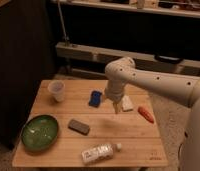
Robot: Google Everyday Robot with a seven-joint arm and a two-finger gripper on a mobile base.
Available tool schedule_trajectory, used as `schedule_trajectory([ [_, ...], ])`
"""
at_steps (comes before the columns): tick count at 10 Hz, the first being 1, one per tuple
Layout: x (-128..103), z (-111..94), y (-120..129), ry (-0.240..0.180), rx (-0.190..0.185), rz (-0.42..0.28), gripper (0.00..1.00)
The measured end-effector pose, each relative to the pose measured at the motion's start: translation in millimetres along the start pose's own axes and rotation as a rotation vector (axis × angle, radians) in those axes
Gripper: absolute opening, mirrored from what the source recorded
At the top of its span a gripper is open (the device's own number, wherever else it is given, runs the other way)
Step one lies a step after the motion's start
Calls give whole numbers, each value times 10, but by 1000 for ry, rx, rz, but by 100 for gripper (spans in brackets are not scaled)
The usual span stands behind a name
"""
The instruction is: Move the arm in a circular motion
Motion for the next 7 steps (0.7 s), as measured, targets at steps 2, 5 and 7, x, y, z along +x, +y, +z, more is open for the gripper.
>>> schedule_trajectory([
  [2, -37, 10, -154, -5, 0, -25, 65],
  [5, -100, 7, -200, -5, -8, -50, 65],
  [7, -45, 7, -108, -7, -1, -57, 65],
])
